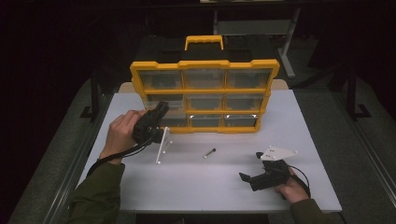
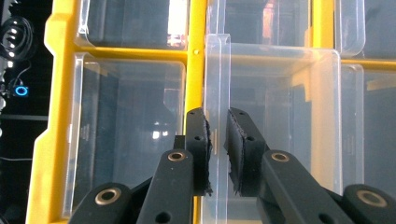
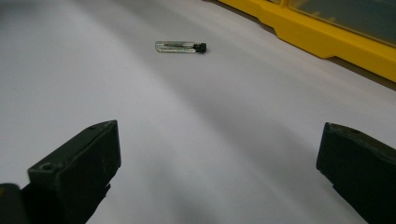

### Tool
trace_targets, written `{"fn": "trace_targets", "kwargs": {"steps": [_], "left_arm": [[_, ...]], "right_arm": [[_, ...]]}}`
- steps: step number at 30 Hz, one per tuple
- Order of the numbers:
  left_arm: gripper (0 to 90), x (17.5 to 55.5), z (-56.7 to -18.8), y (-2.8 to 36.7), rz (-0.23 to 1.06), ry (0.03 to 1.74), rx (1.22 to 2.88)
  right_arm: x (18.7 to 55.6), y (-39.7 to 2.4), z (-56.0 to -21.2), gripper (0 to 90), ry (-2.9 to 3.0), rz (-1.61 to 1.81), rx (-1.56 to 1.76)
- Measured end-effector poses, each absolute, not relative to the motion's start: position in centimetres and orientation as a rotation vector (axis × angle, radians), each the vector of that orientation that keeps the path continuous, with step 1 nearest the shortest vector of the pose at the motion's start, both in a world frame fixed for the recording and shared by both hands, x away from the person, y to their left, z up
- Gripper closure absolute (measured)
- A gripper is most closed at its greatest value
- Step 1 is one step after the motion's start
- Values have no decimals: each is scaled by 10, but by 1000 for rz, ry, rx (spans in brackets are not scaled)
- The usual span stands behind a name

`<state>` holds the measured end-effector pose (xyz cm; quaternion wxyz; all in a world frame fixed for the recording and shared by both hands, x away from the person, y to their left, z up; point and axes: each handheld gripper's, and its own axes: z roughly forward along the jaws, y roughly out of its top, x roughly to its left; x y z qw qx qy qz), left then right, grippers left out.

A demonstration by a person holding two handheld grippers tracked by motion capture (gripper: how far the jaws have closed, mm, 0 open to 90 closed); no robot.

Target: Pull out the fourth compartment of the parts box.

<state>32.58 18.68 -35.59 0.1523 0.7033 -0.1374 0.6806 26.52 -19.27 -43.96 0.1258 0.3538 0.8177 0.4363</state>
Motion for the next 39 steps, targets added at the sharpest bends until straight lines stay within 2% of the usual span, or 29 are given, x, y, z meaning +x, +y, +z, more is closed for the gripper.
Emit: {"fn": "trace_targets", "kwargs": {"steps": [39], "left_arm": [[796,299,-358,191,1954,-446,1993]], "right_arm": [[265,-192,-440,0,2382,1267,1034]]}}
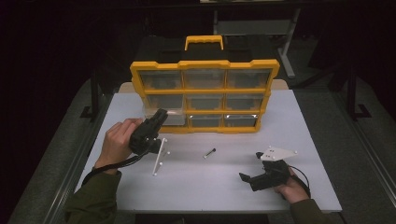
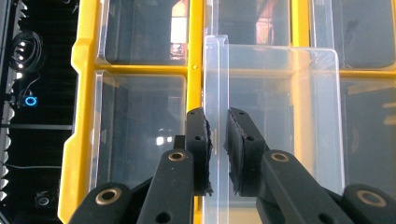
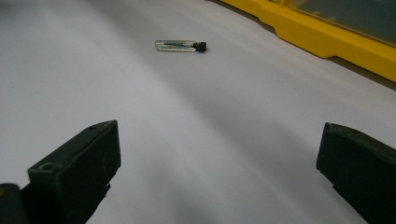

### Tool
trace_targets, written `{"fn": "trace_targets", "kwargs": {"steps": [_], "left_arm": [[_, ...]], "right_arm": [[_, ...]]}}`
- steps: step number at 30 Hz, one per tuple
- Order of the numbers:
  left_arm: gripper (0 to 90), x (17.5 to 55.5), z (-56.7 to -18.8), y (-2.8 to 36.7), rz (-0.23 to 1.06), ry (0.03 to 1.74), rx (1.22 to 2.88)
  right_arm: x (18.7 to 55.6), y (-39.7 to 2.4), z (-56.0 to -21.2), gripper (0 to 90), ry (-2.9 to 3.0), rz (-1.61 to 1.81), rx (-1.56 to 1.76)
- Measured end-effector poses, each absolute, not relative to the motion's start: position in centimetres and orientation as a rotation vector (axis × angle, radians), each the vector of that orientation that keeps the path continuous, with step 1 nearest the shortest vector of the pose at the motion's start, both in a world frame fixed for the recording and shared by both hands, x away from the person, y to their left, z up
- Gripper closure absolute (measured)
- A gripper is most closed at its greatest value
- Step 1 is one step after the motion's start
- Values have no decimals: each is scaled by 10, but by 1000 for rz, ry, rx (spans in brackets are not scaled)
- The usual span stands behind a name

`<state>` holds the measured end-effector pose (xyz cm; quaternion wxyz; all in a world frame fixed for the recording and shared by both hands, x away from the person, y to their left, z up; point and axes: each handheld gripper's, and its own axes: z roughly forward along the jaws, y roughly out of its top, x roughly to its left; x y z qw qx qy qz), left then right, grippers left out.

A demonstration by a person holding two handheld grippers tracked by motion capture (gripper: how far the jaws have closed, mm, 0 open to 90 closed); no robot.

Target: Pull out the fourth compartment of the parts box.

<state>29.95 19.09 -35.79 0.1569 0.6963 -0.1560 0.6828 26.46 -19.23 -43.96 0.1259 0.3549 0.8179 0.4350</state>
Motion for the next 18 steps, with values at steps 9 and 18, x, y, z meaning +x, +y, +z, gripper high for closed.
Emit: {"fn": "trace_targets", "kwargs": {"steps": [9,18], "left_arm": [[797,292,-358,191,1951,-460,1993],[797,285,-358,191,1949,-461,1994]], "right_arm": [[264,-192,-439,0,2380,1267,1035],[264,-193,-439,0,2378,1267,1029]]}}
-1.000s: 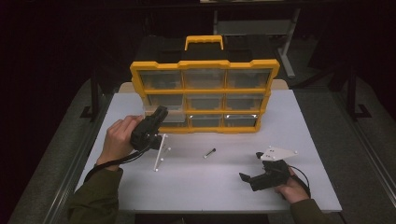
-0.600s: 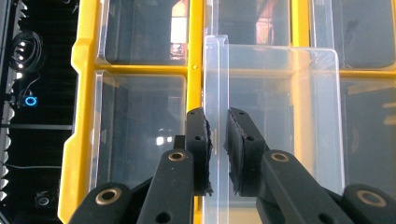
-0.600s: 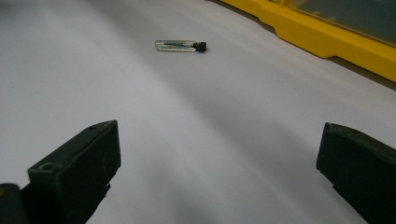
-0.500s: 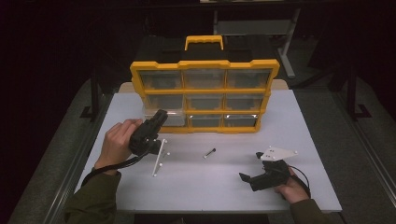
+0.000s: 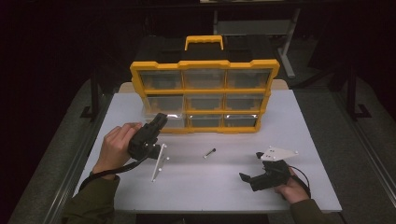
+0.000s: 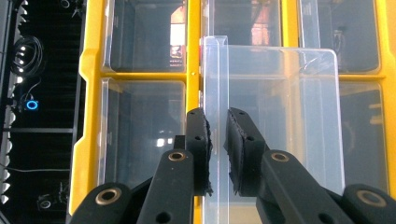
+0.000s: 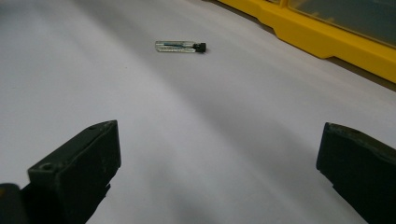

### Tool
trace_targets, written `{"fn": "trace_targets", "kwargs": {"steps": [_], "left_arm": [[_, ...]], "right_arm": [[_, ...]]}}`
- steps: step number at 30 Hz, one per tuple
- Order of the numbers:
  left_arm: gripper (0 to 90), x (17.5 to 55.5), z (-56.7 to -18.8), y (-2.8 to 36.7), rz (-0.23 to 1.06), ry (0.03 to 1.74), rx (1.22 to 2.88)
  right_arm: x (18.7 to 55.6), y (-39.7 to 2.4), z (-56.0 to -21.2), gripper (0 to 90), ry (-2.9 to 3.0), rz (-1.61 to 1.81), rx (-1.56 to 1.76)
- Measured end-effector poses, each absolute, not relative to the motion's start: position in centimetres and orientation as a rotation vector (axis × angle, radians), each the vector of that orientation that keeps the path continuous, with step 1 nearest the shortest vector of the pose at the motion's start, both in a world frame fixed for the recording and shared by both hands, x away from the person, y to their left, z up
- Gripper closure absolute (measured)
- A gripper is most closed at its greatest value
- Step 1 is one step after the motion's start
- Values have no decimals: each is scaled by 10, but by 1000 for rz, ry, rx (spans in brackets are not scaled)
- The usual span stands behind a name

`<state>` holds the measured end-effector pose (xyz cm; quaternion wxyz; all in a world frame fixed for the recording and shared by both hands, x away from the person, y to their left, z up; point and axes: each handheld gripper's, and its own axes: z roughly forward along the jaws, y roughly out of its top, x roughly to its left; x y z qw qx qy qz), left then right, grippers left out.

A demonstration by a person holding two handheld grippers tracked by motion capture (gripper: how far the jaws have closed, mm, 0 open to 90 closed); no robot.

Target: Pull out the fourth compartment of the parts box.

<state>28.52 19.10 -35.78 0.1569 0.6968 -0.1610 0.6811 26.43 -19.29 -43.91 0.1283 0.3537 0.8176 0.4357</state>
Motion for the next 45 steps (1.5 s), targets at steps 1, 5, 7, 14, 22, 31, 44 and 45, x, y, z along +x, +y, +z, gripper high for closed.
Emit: {"fn": "trace_targets", "kwargs": {"steps": [1,5,7,14,22,31,44,45], "left_arm": [[797,285,-357,191,1951,-464,1995],[797,283,-357,190,1956,-462,1996],[797,283,-358,190,1954,-461,1995],[796,281,-358,191,1947,-467,2003],[794,278,-359,193,1951,-472,2008],[751,280,-358,194,1912,-443,1999],[501,278,-364,197,1904,-413,2012],[487,278,-365,196,1897,-406,2003]], "right_arm": [[264,-193,-439,0,2378,1267,1027],[264,-193,-439,0,2378,1269,1028],[265,-194,-439,0,2376,1270,1024],[265,-194,-439,0,2376,1269,1038],[265,-193,-439,0,2375,1269,1040],[266,-192,-439,0,2379,1269,1032],[265,-194,-439,0,2376,1269,1037],[265,-194,-439,0,2377,1267,1036]]}}
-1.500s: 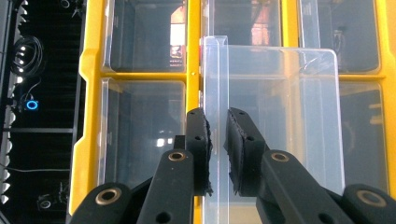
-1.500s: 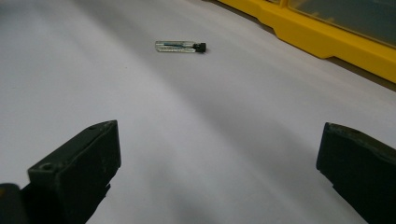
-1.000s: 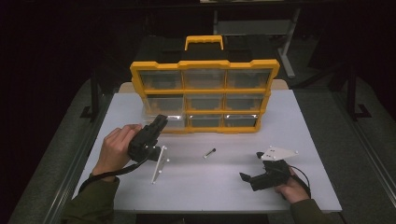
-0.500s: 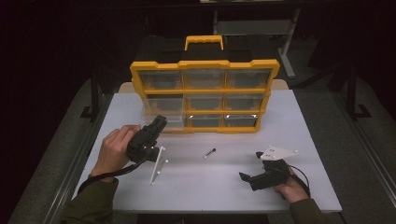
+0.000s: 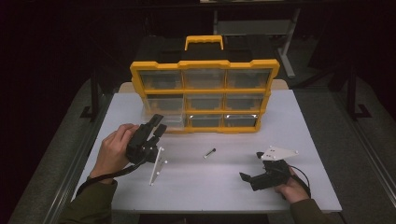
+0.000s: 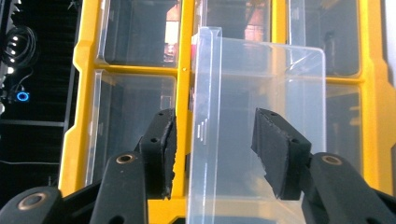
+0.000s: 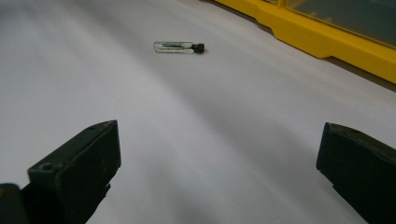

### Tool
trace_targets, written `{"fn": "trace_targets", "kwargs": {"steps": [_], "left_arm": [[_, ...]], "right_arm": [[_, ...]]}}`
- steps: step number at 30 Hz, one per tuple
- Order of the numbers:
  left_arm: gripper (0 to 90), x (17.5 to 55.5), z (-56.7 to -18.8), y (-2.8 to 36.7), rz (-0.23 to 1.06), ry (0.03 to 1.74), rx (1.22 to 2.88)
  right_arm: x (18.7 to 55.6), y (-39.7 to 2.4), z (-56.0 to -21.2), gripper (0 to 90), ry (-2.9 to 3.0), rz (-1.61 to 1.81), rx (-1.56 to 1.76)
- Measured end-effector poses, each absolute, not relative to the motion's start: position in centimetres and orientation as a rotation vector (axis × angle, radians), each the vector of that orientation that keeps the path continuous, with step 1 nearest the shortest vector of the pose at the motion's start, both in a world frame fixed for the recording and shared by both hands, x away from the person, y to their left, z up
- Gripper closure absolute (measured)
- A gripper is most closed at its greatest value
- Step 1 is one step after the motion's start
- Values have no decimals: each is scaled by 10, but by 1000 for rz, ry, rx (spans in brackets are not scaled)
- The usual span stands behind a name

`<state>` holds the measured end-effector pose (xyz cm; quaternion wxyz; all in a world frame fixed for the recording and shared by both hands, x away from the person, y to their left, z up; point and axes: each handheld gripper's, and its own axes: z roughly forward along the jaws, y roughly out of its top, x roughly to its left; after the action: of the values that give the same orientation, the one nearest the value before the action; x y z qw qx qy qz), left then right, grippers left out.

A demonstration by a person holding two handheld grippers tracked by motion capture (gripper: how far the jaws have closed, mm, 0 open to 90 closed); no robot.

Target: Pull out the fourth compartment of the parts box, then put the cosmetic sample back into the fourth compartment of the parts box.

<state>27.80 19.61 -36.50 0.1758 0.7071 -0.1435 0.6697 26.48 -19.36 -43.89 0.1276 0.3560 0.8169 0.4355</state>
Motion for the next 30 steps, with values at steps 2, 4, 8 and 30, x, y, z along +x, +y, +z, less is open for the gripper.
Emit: {"fn": "trace_targets", "kwargs": {"steps": [2,4,8,30], "left_arm": [[456,276,-365,196,1902,-407,2014],[431,275,-367,196,1891,-401,2001],[400,272,-371,199,1888,-391,2011],[310,262,-393,198,1828,-363,2023]], "right_arm": [[265,-194,-439,0,2374,1269,1028],[265,-193,-439,0,2374,1268,1028],[265,-194,-439,0,2374,1269,1030],[265,-194,-439,0,2373,1268,1030]]}}
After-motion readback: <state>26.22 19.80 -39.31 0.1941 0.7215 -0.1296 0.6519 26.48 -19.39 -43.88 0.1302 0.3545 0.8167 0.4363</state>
